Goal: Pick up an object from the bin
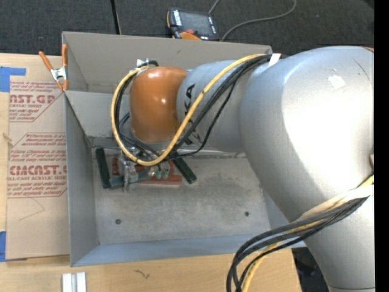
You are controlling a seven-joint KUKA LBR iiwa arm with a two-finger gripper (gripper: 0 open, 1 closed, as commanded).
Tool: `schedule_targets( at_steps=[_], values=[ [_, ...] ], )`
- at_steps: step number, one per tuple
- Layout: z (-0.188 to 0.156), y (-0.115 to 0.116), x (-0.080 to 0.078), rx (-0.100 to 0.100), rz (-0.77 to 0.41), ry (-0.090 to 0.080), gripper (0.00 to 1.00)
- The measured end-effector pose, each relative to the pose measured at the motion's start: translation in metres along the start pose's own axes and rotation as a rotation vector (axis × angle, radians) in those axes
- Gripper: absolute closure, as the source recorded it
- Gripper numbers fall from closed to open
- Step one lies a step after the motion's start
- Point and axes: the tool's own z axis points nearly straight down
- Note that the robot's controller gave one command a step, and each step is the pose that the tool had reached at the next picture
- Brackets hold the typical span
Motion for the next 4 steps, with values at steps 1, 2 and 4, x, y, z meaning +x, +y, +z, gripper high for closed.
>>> schedule_targets(
  at_steps=[1, 2, 4],
  values=[
    [-0.127, -0.011, 0.016, 0.003, -0.203, -0.003, 1.00],
    [-0.124, -0.011, 0.018, 0.001, -0.202, 0.003, 0.00],
    [0.000, -0.057, 0.012, 0.000, -0.455, 0.000, 1.00]
  ],
)
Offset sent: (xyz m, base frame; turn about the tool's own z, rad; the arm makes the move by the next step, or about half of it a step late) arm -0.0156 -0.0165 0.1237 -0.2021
